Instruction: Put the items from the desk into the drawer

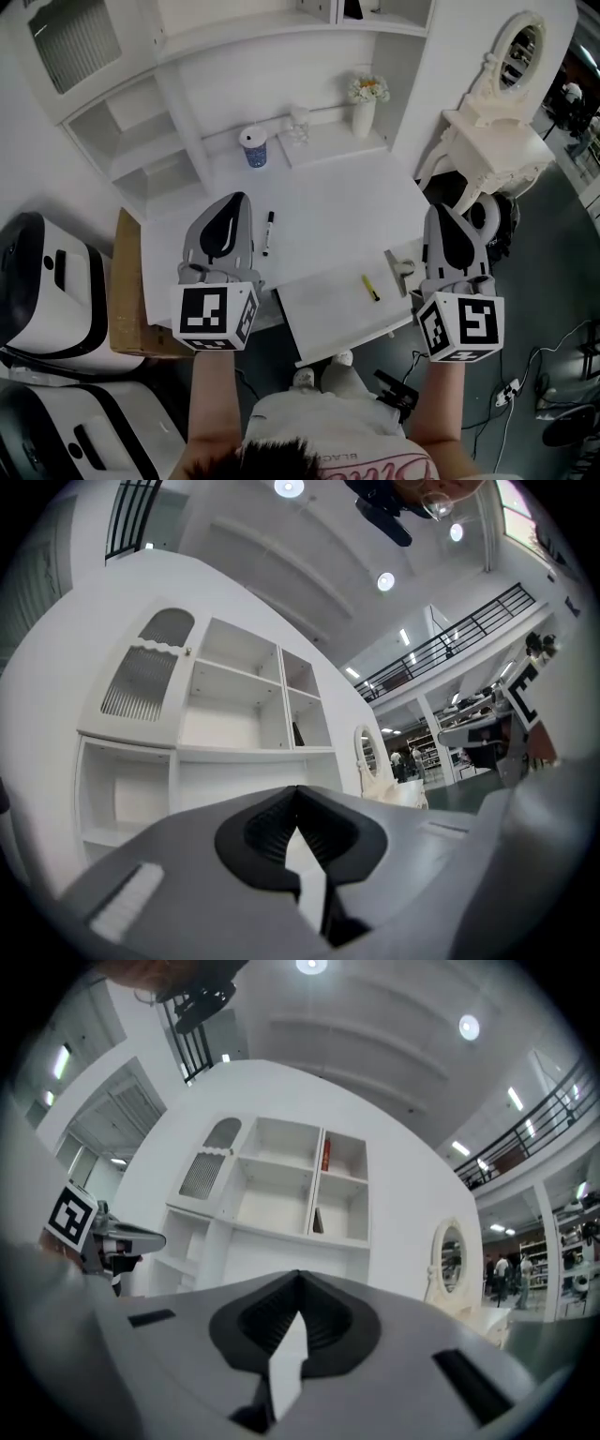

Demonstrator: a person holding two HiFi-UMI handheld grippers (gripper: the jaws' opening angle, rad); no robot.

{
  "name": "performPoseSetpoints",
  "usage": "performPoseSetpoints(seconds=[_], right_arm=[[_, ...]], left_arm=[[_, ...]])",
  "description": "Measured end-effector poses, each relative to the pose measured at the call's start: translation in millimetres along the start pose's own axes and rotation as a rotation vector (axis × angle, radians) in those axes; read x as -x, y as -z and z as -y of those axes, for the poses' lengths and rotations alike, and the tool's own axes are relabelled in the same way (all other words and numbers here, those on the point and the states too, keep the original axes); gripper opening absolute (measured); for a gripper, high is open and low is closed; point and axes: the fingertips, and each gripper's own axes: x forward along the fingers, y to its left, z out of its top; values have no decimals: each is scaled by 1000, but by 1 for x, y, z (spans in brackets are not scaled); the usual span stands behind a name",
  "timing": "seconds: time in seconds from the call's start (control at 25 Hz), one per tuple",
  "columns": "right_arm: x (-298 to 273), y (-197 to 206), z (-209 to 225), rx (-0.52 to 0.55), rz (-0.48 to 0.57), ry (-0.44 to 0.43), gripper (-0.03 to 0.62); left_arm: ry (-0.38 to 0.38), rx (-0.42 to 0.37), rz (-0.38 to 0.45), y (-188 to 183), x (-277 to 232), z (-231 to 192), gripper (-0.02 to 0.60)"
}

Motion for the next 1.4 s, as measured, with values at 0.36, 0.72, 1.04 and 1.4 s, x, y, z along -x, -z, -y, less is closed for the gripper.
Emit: performPoseSetpoints(seconds=[0.36, 0.72, 1.04, 1.4], right_arm=[[20, -34, -22, 70, 55, 29, 8], [-2, -21, -25, 42, 33, -60, 8], [-19, 0, -33, 49, 1, -83, 8], [-45, 19, -79, 16, -76, -44, 8]], left_arm=[[16, -5, 2, -3, 14, -8, 9], [-54, -3, -36, 1, 18, -8, 9], [-73, 8, -64, 20, 20, -12, 9], [-47, 27, -89, 45, 22, -75, 9]])
